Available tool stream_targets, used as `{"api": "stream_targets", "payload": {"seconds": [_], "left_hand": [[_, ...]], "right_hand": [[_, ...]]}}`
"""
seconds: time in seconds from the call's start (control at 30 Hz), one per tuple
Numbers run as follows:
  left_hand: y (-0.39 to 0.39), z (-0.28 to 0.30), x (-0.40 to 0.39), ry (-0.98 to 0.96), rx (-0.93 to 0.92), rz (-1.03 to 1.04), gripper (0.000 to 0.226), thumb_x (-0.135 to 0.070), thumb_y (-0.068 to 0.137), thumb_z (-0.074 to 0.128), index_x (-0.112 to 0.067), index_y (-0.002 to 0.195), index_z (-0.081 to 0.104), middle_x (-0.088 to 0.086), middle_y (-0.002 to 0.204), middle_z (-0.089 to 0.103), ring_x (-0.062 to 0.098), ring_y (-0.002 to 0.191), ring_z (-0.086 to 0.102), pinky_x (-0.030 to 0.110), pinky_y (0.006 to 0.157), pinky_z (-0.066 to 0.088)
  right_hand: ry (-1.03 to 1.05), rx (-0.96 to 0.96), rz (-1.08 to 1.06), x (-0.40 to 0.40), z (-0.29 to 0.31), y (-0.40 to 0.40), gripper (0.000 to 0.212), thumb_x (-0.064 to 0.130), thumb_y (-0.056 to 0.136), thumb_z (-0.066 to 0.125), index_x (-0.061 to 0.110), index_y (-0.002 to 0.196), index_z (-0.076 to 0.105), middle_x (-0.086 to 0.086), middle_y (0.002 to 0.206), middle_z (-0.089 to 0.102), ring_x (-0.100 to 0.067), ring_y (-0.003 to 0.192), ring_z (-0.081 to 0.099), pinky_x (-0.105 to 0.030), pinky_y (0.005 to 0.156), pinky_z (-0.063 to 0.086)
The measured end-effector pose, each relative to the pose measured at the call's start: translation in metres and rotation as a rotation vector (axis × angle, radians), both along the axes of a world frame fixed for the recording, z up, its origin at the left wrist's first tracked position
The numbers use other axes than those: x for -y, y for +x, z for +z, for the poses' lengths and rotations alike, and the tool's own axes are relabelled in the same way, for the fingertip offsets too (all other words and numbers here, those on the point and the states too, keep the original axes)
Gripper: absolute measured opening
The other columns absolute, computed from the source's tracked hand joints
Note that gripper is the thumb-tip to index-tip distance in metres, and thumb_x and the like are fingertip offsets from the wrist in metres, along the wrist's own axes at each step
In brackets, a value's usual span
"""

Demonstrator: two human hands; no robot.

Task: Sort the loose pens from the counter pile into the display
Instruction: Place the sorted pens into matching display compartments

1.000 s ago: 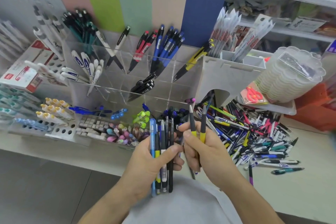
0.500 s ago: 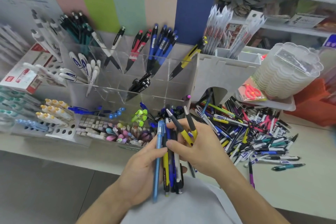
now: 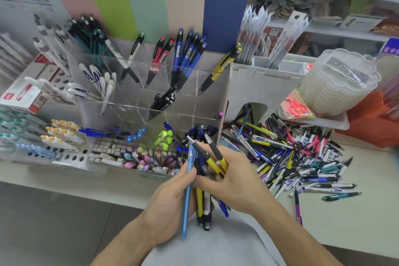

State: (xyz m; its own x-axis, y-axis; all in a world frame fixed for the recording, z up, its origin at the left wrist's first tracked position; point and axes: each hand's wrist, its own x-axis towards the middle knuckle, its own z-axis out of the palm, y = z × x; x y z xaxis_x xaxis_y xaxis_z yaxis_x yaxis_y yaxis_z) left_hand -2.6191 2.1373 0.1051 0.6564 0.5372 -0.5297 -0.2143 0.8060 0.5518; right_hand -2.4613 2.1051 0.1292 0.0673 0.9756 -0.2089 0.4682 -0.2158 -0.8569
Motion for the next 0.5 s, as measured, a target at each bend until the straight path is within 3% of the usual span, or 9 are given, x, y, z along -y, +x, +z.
{"api": "stream_targets", "payload": {"seconds": [0.17, 0.27, 0.33, 0.4, 0.5], "left_hand": [[0.001, 0.002, -0.001, -0.011, 0.010, -0.006, 0.051, -0.027, 0.085, 0.056, -0.020, 0.136, 0.061, 0.016, 0.132, 0.064, 0.029, 0.124, 0.061, 0.049, 0.111, 0.039], [0.003, 0.003, -0.001, 0.013, 0.029, -0.023, 0.043, -0.027, 0.098, 0.051, -0.028, 0.140, 0.057, 0.014, 0.135, 0.063, 0.027, 0.126, 0.060, 0.046, 0.109, 0.044], [0.007, 0.004, 0.000, 0.019, 0.029, -0.010, 0.041, -0.031, 0.104, 0.037, -0.025, 0.139, 0.059, 0.014, 0.134, 0.064, 0.025, 0.126, 0.060, 0.041, 0.107, 0.048], [0.010, 0.002, 0.000, 0.061, -0.012, 0.041, 0.043, -0.029, 0.105, 0.033, -0.023, 0.139, 0.058, 0.011, 0.134, 0.064, 0.024, 0.127, 0.059, 0.040, 0.106, 0.048], [0.012, -0.002, 0.000, 0.143, -0.107, 0.072, 0.039, -0.024, 0.100, 0.045, -0.025, 0.137, 0.056, 0.009, 0.130, 0.067, 0.025, 0.123, 0.062, 0.048, 0.108, 0.045]], "right_hand": [[0.042, -0.038, -0.063, 0.001, -0.006, -0.002, 0.045, 0.027, 0.084, 0.078, 0.054, 0.113, 0.058, 0.020, 0.106, 0.064, 0.000, 0.103, 0.060, -0.013, 0.084, 0.049], [0.029, -0.173, -0.114, 0.001, -0.008, -0.002, 0.045, 0.008, 0.084, 0.075, 0.044, 0.106, 0.060, 0.014, 0.098, 0.066, -0.010, 0.088, 0.065, -0.015, 0.074, 0.054], [0.003, -0.292, -0.165, 0.001, -0.010, -0.002, 0.037, 0.000, 0.086, 0.071, 0.032, 0.102, 0.064, 0.009, 0.091, 0.069, -0.011, 0.072, 0.067, -0.019, 0.070, 0.056], [-0.031, -0.397, -0.197, 0.003, -0.013, -0.002, 0.024, 0.002, 0.091, 0.067, 0.024, 0.100, 0.063, 0.008, 0.073, 0.068, -0.003, 0.058, 0.061, -0.017, 0.061, 0.053], [-0.053, -0.515, -0.198, 0.006, -0.016, -0.002, 0.002, 0.011, 0.099, 0.061, 0.013, 0.098, 0.059, 0.010, 0.052, 0.049, -0.002, 0.045, 0.045, -0.014, 0.048, 0.040]]}}
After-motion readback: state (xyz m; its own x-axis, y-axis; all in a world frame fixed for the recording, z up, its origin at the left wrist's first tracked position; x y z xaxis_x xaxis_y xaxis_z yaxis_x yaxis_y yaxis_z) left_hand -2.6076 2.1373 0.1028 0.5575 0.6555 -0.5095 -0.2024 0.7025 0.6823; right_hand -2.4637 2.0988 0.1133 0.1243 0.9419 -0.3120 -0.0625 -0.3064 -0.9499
